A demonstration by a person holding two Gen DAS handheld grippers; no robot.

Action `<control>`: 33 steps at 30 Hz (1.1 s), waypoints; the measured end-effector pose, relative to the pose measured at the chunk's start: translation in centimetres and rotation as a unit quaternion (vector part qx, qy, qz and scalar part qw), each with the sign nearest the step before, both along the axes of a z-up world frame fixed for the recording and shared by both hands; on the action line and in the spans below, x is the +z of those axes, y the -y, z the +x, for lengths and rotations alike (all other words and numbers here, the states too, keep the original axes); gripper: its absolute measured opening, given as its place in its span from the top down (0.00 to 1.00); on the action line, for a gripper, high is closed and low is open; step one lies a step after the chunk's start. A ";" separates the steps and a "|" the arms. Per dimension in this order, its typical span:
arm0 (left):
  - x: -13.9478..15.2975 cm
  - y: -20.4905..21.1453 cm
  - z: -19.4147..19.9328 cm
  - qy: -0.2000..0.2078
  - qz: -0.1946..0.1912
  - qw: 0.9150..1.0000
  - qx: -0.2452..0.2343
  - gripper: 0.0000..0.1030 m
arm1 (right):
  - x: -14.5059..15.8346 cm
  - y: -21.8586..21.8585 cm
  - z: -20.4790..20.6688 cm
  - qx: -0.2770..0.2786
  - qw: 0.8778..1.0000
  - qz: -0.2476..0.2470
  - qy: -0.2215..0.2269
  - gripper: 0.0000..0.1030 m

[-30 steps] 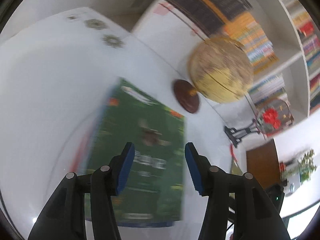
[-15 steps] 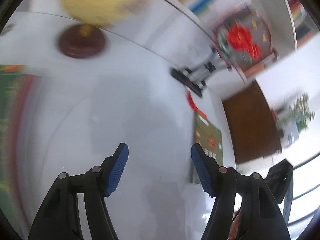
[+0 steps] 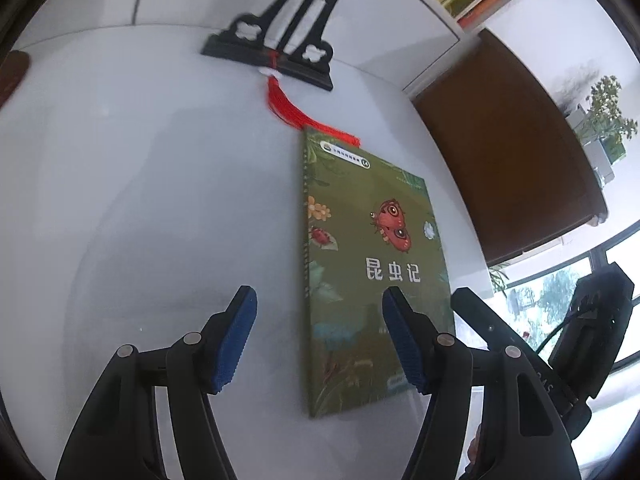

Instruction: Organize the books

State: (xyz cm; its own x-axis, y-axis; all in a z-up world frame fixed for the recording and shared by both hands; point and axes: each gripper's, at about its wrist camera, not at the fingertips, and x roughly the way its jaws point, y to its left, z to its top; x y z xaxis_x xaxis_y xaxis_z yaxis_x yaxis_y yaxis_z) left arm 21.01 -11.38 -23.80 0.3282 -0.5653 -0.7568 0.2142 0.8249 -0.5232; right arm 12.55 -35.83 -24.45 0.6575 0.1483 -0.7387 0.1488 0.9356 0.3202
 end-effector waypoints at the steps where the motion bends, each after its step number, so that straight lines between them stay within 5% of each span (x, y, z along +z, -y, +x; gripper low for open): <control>1: -0.2 0.3 0.2 -0.002 -0.002 1.000 -0.001 0.39 | -0.3 0.6 0.1 -0.005 1.000 -0.001 0.000 0.27; 10: -0.3 1.7 1.3 0.024 -0.009 1.000 -0.011 0.30 | -2.0 2.9 1.0 -0.003 0.998 0.059 0.004 0.27; 16: -0.2 3.5 1.0 0.053 0.002 0.997 -0.059 0.25 | -2.2 2.8 1.9 0.010 0.997 0.069 0.015 0.18; 18: -0.3 4.2 0.9 0.061 0.005 0.995 -0.072 0.18 | -2.3 3.1 2.2 0.016 0.995 0.092 0.017 0.15; 25: -0.2 3.6 1.4 0.050 -0.007 0.997 -0.059 0.17 | -2.9 5.4 2.1 -0.006 0.978 0.208 0.020 0.14; 29: -0.4 2.5 1.4 0.042 -0.037 0.998 -0.043 0.17 | -1.8 5.9 1.4 0.041 0.959 0.271 0.076 0.26; 33: -0.2 3.0 1.1 0.063 0.003 0.997 -0.041 0.16 | -1.6 5.0 2.0 0.058 0.968 0.237 0.062 0.37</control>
